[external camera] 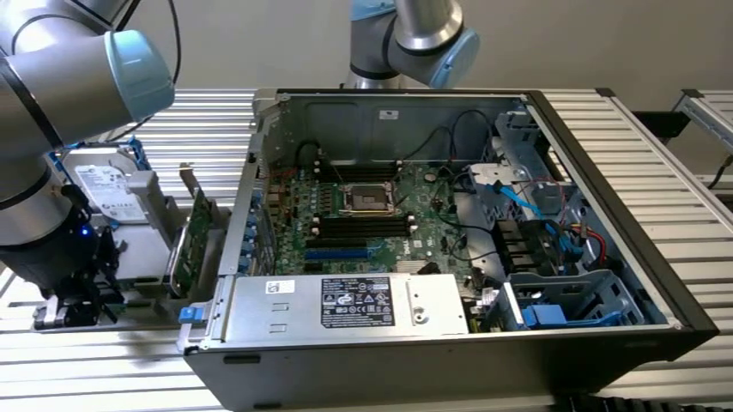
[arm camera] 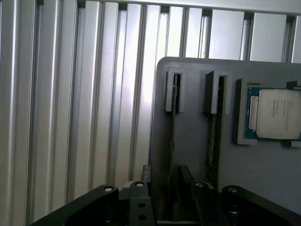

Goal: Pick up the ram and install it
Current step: 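Pick up the ram and move it above insertion slot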

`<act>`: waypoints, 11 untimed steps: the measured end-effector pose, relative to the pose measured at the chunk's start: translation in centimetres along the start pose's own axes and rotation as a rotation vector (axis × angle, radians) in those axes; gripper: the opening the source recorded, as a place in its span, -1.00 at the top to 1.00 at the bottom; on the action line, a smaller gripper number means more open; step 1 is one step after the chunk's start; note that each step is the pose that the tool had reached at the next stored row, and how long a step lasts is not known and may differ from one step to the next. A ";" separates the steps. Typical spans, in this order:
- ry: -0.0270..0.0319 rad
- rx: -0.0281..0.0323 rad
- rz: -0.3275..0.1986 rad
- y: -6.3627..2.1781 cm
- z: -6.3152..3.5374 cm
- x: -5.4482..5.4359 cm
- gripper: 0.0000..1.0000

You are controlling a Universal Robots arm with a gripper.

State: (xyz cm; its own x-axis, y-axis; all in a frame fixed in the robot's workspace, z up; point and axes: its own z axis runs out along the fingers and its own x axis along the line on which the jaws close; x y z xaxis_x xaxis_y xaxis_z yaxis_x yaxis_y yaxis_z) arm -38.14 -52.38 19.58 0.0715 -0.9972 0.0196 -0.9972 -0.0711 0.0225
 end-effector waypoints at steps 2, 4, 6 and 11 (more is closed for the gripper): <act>-0.0001 0.0002 0.000 0.00 0.02 0.0 0.28; -0.0002 0.0005 0.000 -0.01 0.05 0.0 0.28; 0.0001 0.0002 0.000 0.00 0.04 -0.1 0.28; 0.0006 0.0000 0.000 0.04 0.05 -0.3 0.28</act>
State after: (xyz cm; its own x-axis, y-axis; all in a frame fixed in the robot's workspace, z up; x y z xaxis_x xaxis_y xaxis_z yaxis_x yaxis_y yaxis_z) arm -38.21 -52.09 19.52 0.0715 -0.9972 0.0202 -0.9972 -0.0710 0.0225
